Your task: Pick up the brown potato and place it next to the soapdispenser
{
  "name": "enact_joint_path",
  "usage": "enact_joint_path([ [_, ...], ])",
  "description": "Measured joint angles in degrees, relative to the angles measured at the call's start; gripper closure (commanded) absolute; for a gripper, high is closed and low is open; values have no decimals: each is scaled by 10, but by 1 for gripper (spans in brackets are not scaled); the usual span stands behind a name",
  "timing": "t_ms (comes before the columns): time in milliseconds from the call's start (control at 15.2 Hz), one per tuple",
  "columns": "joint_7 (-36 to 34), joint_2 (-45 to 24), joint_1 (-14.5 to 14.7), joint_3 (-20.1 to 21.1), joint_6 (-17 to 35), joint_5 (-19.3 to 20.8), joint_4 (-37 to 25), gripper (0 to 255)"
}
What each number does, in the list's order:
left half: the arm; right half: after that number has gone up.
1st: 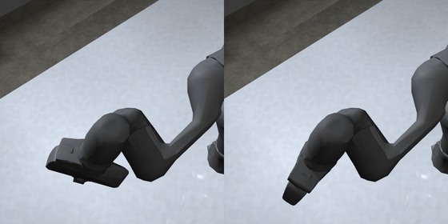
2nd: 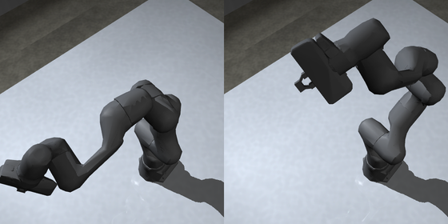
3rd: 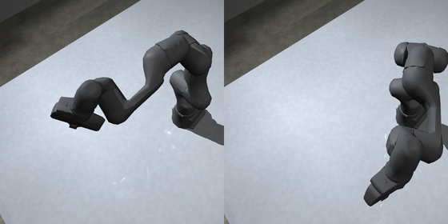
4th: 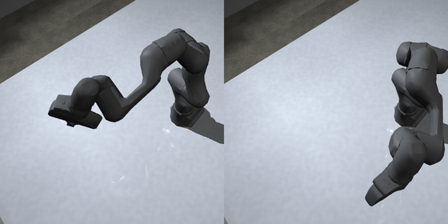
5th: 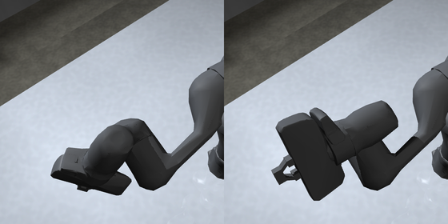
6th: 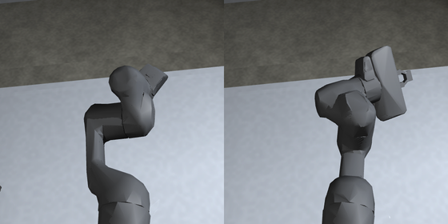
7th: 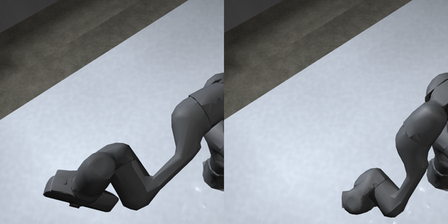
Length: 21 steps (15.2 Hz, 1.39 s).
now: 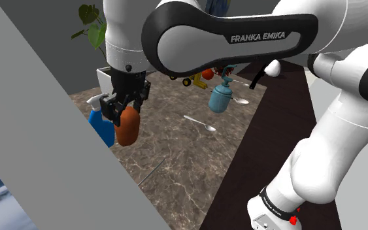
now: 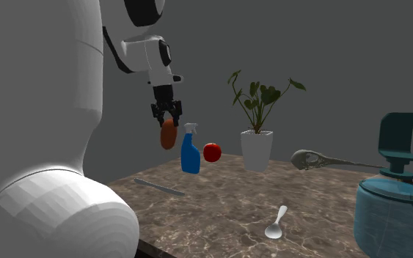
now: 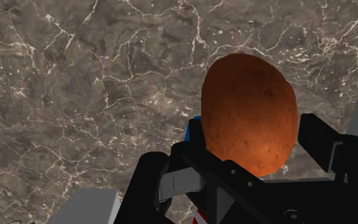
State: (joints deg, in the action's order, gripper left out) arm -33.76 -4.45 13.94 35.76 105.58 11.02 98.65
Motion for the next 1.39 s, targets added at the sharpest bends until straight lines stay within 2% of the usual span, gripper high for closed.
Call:
enact_joint_path([
  [660, 8, -7, 5, 3, -77, 2, -83, 255],
  [1386, 8, -40, 21, 9, -176, 22, -207, 255],
])
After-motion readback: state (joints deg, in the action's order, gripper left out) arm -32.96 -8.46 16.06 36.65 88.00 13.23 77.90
